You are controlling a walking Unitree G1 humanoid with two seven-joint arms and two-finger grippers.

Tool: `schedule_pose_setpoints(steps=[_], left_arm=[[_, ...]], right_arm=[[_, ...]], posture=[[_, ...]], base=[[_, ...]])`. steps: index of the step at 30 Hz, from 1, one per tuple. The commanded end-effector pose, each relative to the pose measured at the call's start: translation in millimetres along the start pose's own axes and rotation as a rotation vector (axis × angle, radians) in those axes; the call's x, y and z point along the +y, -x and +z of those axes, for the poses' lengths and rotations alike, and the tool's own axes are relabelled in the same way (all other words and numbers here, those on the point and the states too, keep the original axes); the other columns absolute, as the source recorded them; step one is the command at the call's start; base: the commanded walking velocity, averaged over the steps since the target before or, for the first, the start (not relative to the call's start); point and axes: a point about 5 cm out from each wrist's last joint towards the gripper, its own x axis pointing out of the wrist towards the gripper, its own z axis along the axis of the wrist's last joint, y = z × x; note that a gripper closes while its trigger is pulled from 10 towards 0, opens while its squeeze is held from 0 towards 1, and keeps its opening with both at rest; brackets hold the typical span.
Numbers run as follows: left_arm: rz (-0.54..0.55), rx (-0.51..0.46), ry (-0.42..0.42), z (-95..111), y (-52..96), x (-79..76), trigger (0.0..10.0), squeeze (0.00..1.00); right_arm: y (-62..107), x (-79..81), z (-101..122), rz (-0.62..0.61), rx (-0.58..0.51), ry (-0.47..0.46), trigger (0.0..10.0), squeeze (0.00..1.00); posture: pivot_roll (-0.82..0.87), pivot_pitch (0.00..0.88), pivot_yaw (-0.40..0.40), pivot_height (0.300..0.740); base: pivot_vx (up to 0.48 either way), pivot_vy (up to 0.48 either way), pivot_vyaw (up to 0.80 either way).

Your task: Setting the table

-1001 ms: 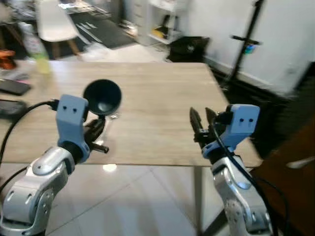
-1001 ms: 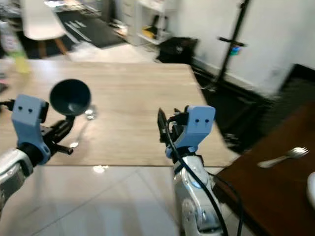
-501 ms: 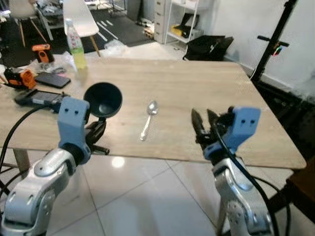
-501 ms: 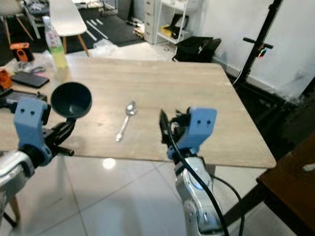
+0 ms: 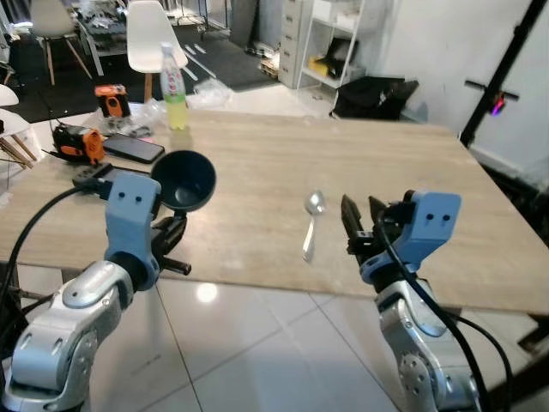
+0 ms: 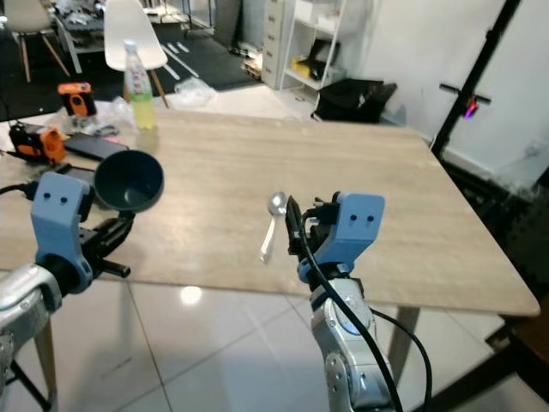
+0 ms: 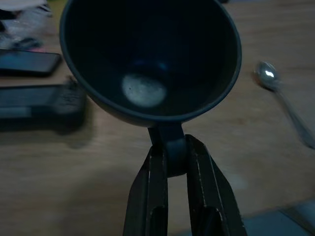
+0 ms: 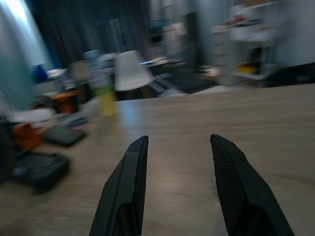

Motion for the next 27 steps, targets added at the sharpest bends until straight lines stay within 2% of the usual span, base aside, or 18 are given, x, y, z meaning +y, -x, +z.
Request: schedule_pose_setpoints(steps=[1, 13, 21, 22, 23, 24, 26, 27], left_arm=[[-0.005, 0.005, 0.000, -1, 0.1, -1.1, 10.0, 0.00], [-0.020, -0.006, -0.005, 0, -0.2, -3.1, 10.0, 0.00], [-0.095, -0.004, 0.011, 1, 2.3, -11.1, 10.0, 0.00], [-0.109, 0.006, 0.022, 0, 2.1, -12.1, 10.0, 0.00], [-0.141, 0.075, 0.024, -5, 1.2, -14.2, 10.0, 0.00], [-0.141, 0.075, 0.024, -5, 1.2, -14.2, 10.0, 0.00], [-0.199, 0.182, -0.008, -17, 2.2, -18.1, 10.0, 0.00], [-0.199, 0.182, -0.008, -17, 2.2, -18.1, 10.0, 0.00]], right_arm=[[1.6, -1.8, -1, -0.004, 0.005, 0.001, 10.0, 0.00], [1.3, -2.4, -1, -0.008, 0.004, 0.001, 10.0, 0.00], [1.3, -3.2, -1, -0.013, 0.005, 0.001, 10.0, 0.00], [1.2, -3.2, -1, -0.013, 0.004, 0.001, 10.0, 0.00], [0.8, -3.2, -1, -0.013, 0.003, 0.001, 10.0, 0.00], [0.8, -3.2, -1, -0.013, 0.003, 0.001, 10.0, 0.00], [0.4, -3.1, 0, -0.012, 0.000, 0.003, 10.0, 0.00], [0.4, -3.1, 0, -0.012, 0.000, 0.003, 10.0, 0.00]], posture=[[0.15, 0.092, -0.003, 0.740], [0.15, 0.091, -0.004, 0.740], [0.15, 0.091, -0.001, 0.740], [0.15, 0.091, -0.001, 0.740], [0.16, 0.089, -0.003, 0.740], [0.16, 0.089, -0.003, 0.740], [0.16, 0.088, -0.003, 0.740], [0.16, 0.088, -0.003, 0.740]], base=[[0.480, 0.000, 0.00], [0.443, 0.000, 0.00], [0.033, 0.000, 0.00], [0.000, 0.000, 0.00], [0.000, 0.000, 0.00], [0.000, 0.000, 0.00], [0.000, 0.000, 0.00], [0.000, 0.000, 0.00]])
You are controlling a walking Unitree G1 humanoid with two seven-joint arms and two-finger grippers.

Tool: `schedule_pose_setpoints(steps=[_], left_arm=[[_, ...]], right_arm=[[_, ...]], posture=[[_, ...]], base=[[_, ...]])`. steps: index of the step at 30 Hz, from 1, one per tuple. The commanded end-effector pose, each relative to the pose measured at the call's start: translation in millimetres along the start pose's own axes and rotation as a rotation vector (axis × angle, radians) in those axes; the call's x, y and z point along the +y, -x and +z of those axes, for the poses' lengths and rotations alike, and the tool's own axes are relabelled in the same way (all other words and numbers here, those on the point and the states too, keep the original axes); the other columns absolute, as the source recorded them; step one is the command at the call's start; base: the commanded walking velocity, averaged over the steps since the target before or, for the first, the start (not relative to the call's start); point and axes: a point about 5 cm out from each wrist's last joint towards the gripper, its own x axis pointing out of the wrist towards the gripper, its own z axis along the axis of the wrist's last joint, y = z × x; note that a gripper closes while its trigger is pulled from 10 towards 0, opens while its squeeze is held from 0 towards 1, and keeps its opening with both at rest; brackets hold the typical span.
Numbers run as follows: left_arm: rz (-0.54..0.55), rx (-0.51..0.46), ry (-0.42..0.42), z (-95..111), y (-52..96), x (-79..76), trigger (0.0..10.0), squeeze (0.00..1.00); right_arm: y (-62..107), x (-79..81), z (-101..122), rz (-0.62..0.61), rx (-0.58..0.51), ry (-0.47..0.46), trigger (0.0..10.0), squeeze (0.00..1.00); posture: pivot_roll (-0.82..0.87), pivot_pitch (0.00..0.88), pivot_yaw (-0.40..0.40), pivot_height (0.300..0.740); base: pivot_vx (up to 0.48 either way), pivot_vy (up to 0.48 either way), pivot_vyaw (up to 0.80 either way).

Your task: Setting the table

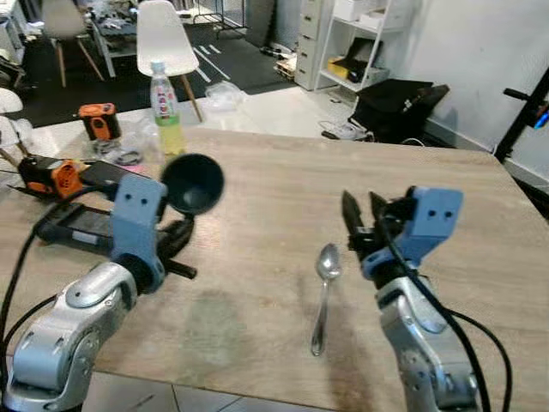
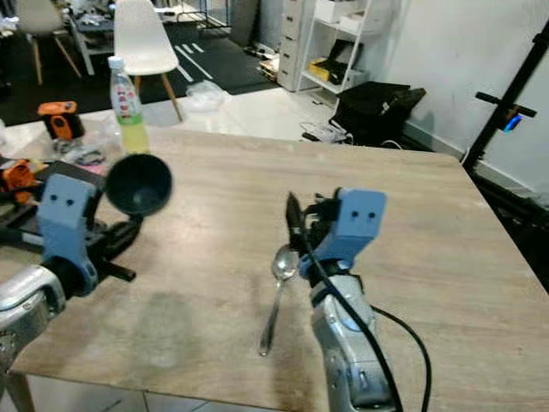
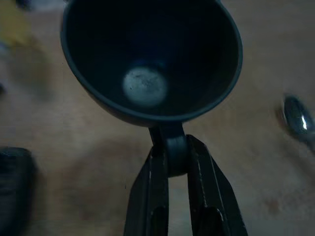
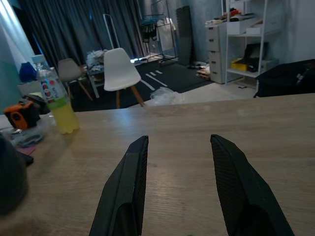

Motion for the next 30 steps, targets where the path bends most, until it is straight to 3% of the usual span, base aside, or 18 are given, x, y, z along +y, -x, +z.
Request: schedule_pose_setpoints(steps=[1, 3, 7, 14, 18, 22, 26, 30], left_arm=[[-0.050, 0.076, -0.008, -10, 1.4, -4.3, 10.0, 0.00], [-0.116, 0.106, -0.020, -16, 3.2, -9.4, 10.0, 0.00], [-0.111, 0.123, 0.027, -18, 4.1, -7.6, 10.0, 0.00], [-0.064, 0.107, 0.121, -14, -0.9, 13.5, 10.0, 0.00], [-0.074, 0.117, 0.096, -15, -8.7, 18.7, 10.0, 0.00], [-0.145, 0.097, 0.100, -11, -34.1, 18.9, 10.0, 0.00], [-0.165, 0.094, 0.093, -7, -44.0, 19.4, 10.0, 0.00], [-0.177, 0.086, 0.073, 6, -58.9, 26.6, 10.0, 0.00]], right_arm=[[0.9, 1.9, -1, 0.006, 0.001, -0.002, 10.0, 0.00], [0.1, 0.8, 1, 0.003, -0.007, 0.008, 10.0, 0.00], [-1.0, -4.0, 5, -0.005, -0.020, 0.029, 10.0, 0.00], [-2.7, -12.2, 10, -0.021, -0.037, 0.052, 10.0, 0.00], [-4.8, -11.9, 12, -0.015, -0.039, 0.052, 10.0, 0.00], [-10.1, -9.4, 15, 0.011, -0.044, 0.064, 10.0, 0.00], [-11.8, -10.9, 16, 0.011, -0.047, 0.077, 10.0, 0.00], [-15.1, -28.2, 16, 0.001, -0.009, 0.148, 10.0, 0.00]], posture=[[0.16, 0.088, -0.003, 0.740], [0.16, 0.088, -0.003, 0.740], [0.15, 0.092, 0.003, 0.740], [0.15, 0.095, -0.004, 0.740], [0.16, 0.104, -0.031, 0.740], [0.16, 0.131, -0.042, 0.740], [0.15, 0.141, -0.036, 0.740], [0.14, 0.162, -0.010, 0.740]], base=[[0.000, 0.000, 0.00], [0.000, 0.000, 0.00], [0.000, 0.000, 0.00], [0.000, 0.000, 0.00], [0.000, 0.000, 0.00], [0.000, 0.000, 0.00], [0.000, 0.000, 0.00], [0.000, 0.000, 0.00]])
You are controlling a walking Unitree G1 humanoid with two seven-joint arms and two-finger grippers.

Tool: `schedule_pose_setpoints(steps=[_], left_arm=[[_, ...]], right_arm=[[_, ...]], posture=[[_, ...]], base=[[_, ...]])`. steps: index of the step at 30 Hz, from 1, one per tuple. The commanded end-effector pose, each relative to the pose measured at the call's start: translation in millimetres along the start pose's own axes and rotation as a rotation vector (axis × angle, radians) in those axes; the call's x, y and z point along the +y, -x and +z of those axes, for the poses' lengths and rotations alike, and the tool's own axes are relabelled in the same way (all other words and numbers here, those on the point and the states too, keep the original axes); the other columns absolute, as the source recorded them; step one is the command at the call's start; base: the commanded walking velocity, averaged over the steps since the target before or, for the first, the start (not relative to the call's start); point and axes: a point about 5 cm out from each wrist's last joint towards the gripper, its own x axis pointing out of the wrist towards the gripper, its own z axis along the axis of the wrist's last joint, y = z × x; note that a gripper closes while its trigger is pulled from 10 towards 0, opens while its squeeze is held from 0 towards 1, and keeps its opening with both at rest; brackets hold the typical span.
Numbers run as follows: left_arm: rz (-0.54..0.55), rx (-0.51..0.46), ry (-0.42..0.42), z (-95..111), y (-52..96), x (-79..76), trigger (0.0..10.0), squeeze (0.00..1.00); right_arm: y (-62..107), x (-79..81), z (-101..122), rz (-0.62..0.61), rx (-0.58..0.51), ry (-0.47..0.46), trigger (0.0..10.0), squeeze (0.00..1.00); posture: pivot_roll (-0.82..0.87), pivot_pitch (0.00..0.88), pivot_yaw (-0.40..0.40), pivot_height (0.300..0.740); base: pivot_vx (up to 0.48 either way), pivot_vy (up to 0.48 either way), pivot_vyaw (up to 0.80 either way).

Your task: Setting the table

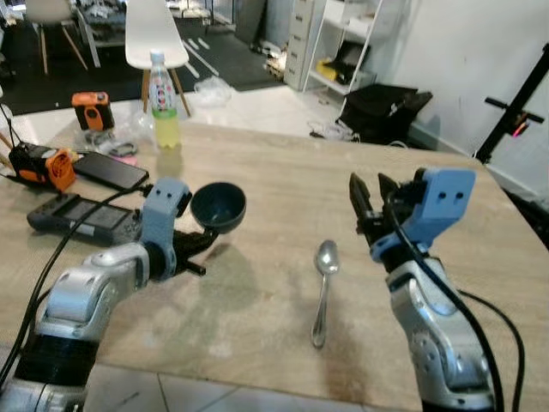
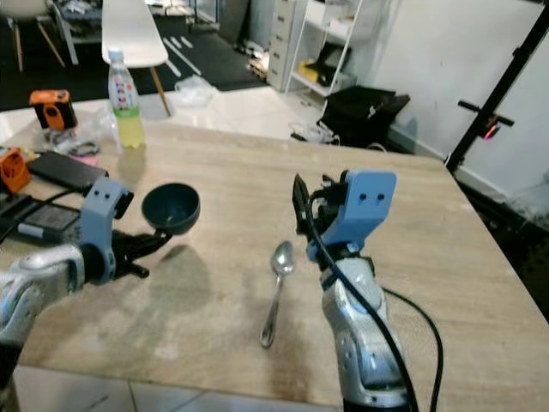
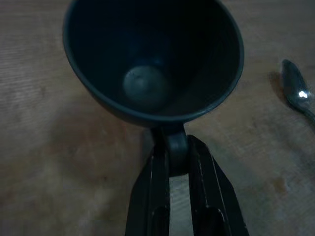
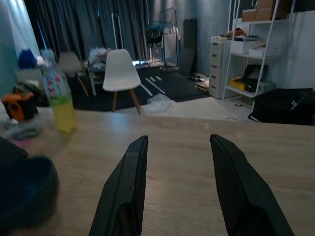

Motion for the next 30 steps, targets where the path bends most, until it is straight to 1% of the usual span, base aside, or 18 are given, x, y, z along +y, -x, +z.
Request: schedule_pose_setpoints(steps=[1, 2, 3, 5, 6, 8, 10, 12, 13, 14, 15, 17, 21, 22, 24, 28, 30], left_arm=[[-0.022, 0.008, -0.025, 1, -3.4, -0.4, 10.0, 0.00], [-0.039, 0.015, -0.033, 2, -4.5, -2.0, 10.0, 0.00], [-0.073, 0.034, -0.055, 0, -5.4, -5.2, 10.0, 0.00], [-0.090, 0.041, -0.064, -1, -6.2, -5.7, 10.0, 0.00], [-0.106, 0.045, -0.062, -3, -7.0, -6.1, 10.0, 0.00], [-0.154, 0.063, -0.080, -8, -9.2, -8.4, 10.0, 0.00], [-0.209, 0.077, -0.099, -13, -12.4, -12.9, 10.0, 0.00], [-0.209, 0.077, -0.099, -13, -12.4, -12.9, 10.0, 0.00], [-0.223, 0.076, -0.117, -13, -20.6, -13.2, 10.0, 0.00], [-0.223, 0.076, -0.117, -13, -20.6, -13.2, 10.0, 0.00], [-0.233, 0.076, -0.131, -12, -27.3, -13.3, 10.0, 0.00], [-0.249, 0.070, -0.140, -9, -31.5, -15.1, 10.0, 0.00], [-0.266, 0.069, -0.163, -5, -35.1, -17.0, 10.0, 0.00], [-0.285, 0.071, -0.181, -3, -37.7, -18.3, 10.0, 0.00], [-0.294, 0.072, -0.190, -3, -38.6, -19.2, 10.0, 0.00], [-0.331, 0.074, -0.200, 0, -41.2, -23.9, 10.0, 0.00], [-0.351, 0.080, -0.219, 2, -44.0, -25.6, 10.0, 0.00]], right_arm=[[1.5, -13.4, -9, -0.016, 0.074, 0.040, 10.0, 0.00], [2.3, -18.5, -13, -0.008, 0.105, 0.063, 10.0, 0.00], [6.3, -29.6, -24, 0.011, 0.189, 0.075, 10.0, 0.00], [8.4, -35.3, -29, 0.016, 0.228, 0.077, 10.0, 0.00], [10.1, -39.6, -31, 0.011, 0.246, 0.052, 10.0, 0.00], [13.5, -43.6, -32, 0.054, 0.264, 0.022, 10.0, 0.00], [16.5, -41.9, -30, 0.156, 0.275, 0.003, 10.0, 0.00], [16.5, -41.9, -30, 0.156, 0.275, 0.003, 10.0, 0.00], [19.2, -41.1, -24, 0.271, 0.281, -0.020, 10.0, 0.00], [19.2, -41.1, -24, 0.271, 0.281, -0.020, 10.0, 0.00], [22.2, -42.8, -16, 0.359, 0.275, -0.052, 10.0, 0.00], [25.8, -46.4, -10, 0.415, 0.271, -0.046, 10.0, 0.00], [30.6, -50.9, -4, 0.455, 0.269, -0.037, 10.0, 0.00], [36.6, -51.8, -1, 0.494, 0.276, -0.011, 10.0, 0.00], [38.5, -51.9, 0, 0.503, 0.279, 0.001, 10.0, 0.00], [41.7, -51.0, 0, 0.506, 0.283, 0.001, 10.0, 0.00], [43.9, -46.7, -2, 0.517, 0.285, -0.003, 10.0, 0.00]], posture=[[0.14, 0.164, -0.004, 0.740], [0.14, 0.166, 0.002, 0.740], [0.13, 0.167, 0.008, 0.740], [0.13, 0.172, 0.013, 0.740], [0.13, 0.174, 0.013, 0.740], [0.12, 0.176, 0.016, 0.740], [0.12, 0.179, 0.018, 0.740], [0.12, 0.179, 0.018, 0.740], [0.11, 0.182, 0.017, 0.740], [0.11, 0.182, 0.017, 0.740], [0.11, 0.183, 0.016, 0.740], [0.11, 0.185, 0.015, 0.740], [0.11, 0.185, 0.015, 0.740], [0.10, 0.188, 0.023, 0.740], [0.10, 0.188, 0.023, 0.740], [0.09, 0.190, 0.034, 0.740], [0.09, 0.191, 0.045, 0.740]], base=[[0.000, 0.000, 0.00], [0.000, 0.000, 0.00], [0.000, 0.000, 0.00], [0.000, 0.000, 0.00], [0.000, 0.000, 0.00], [0.000, 0.000, 0.00], [0.000, 0.000, 0.00], [0.000, 0.000, 0.00], [0.000, 0.000, 0.00], [0.000, 0.000, 0.00], [0.000, 0.000, 0.00], [0.000, 0.000, 0.00], [0.000, 0.000, 0.00], [0.000, 0.000, 0.00], [0.000, 0.000, 0.00], [0.000, 0.000, 0.00], [0.000, 0.000, 0.00]])
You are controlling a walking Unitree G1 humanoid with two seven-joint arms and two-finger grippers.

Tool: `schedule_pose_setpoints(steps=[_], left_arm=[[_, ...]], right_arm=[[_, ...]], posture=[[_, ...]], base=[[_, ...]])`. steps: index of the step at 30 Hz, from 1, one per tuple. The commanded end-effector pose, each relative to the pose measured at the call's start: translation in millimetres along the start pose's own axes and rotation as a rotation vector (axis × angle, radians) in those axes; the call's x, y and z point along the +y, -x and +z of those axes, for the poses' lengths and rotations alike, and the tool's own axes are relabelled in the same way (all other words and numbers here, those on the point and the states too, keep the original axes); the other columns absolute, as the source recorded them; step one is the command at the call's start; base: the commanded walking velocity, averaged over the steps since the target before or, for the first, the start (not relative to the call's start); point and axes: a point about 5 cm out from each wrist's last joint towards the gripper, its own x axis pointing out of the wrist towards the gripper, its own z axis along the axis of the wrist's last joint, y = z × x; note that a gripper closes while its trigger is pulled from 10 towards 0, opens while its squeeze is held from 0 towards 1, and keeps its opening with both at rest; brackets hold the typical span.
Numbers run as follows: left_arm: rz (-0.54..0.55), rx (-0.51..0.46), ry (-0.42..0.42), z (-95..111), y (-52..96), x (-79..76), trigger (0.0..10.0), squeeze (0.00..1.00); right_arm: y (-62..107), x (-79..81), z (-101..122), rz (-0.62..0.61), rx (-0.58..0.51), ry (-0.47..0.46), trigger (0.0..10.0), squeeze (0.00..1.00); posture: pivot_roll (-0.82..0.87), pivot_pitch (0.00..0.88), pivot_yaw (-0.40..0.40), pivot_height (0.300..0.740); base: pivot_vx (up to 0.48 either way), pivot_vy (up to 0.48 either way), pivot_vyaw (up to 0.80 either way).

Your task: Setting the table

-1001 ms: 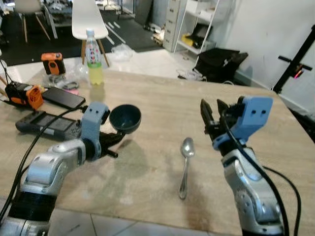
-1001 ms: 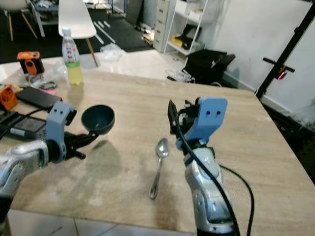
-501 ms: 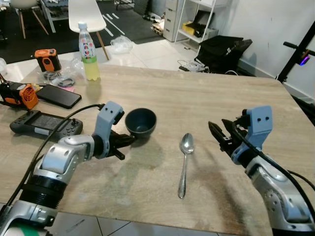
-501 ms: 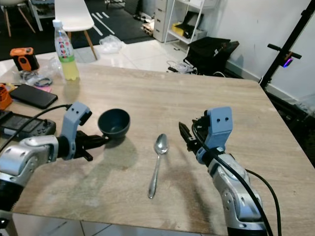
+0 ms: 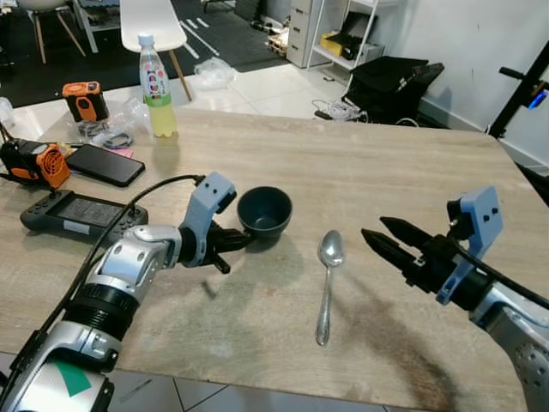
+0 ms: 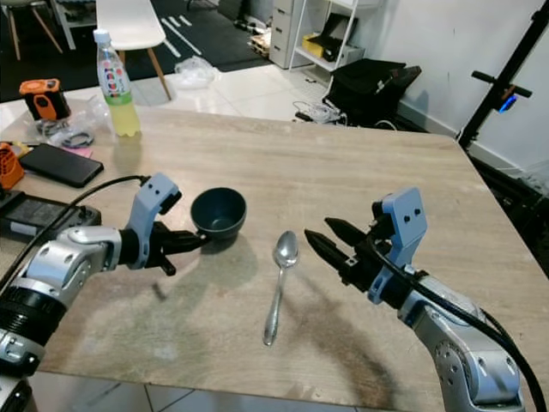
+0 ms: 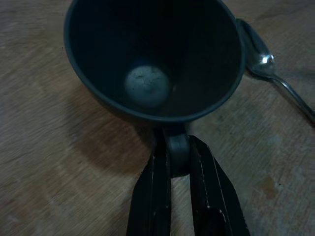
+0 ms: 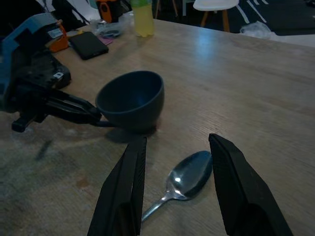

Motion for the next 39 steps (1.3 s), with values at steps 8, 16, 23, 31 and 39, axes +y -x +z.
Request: schedule_pose_setpoints(steps=[8, 16, 23, 31, 39], left_arm=[[-0.030, 0.017, -0.074, 12, -1.9, 5.7, 10.0, 1.00], [-0.068, -0.097, -0.089, 26, 6.5, 3.6, 10.0, 0.00], [-0.100, -0.317, -0.219, 69, 70.0, -15.4, 10.0, 0.00], [0.080, -0.490, -0.185, 83, 114.4, -23.0, 10.0, 0.00], [0.259, -0.423, 0.059, 18, 89.7, -37.3, 10.0, 0.00]], right_arm=[[-1.3, 15.8, -1, 0.044, -0.037, -0.043, 10.0, 0.00], [-1.2, 18.8, 4, 0.054, -0.061, -0.051, 10.0, 0.00], [-0.9, 24.7, 14, 0.032, -0.123, -0.051, 10.0, 0.00], [-10.7, 17.9, 25, -0.256, -0.244, -0.030, 10.0, 0.00], [-18.4, 29.1, 9, -0.528, -0.255, -0.044, 10.0, 0.00]], posture=[[0.10, 0.192, 0.062, 0.740], [0.10, 0.182, 0.057, 0.740], [0.11, 0.168, 0.051, 0.740], [0.15, 0.141, 0.026, 0.740], [0.13, 0.125, 0.015, 0.740]], base=[[0.000, 0.000, 0.00], [0.000, 0.000, 0.00], [0.000, 0.000, 0.00], [0.000, 0.000, 0.00], [0.000, 0.000, 0.00]])
